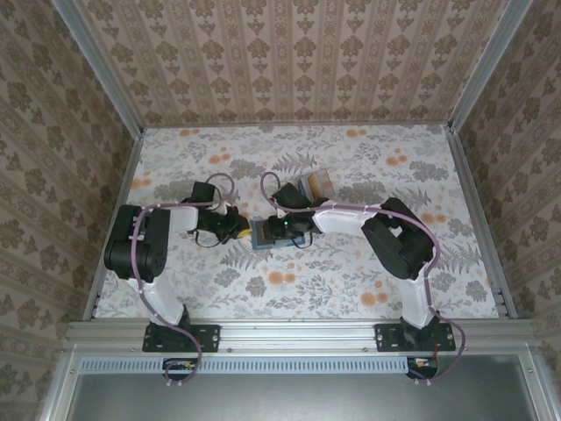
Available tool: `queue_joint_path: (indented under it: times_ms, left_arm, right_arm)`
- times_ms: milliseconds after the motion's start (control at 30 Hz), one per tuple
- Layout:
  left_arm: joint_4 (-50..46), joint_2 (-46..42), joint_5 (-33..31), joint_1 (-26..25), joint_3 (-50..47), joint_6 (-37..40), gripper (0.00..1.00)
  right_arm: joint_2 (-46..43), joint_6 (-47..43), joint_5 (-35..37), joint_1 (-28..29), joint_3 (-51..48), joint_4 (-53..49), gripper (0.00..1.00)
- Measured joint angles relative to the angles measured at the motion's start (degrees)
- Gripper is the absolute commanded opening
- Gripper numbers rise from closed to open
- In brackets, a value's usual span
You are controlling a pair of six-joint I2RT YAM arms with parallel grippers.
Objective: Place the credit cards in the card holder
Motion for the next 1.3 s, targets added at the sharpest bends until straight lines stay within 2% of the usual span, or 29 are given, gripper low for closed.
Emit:
queue_joint_path:
  times_ms: [500,633,1300]
  left_arm:
    - [0.4,0.9,0.7,-0.3,0.0,0.0,0.0]
    - [0.4,0.9,0.7,-0.3,0.0,0.0,0.0]
    - [0.7,1.2,1.1,-0.2,0.0,0.0,0.0]
  right_arm:
    - [-9.0,-0.6,6.0,-1.8,-7.5,-1.1,0.41]
    - [-9.2,-0.2,7.2,-3.2,-8.3,-1.7,0.44]
    - [-7.4,2.1,7.1,-3.6,-8.7,-2.6,0.44]
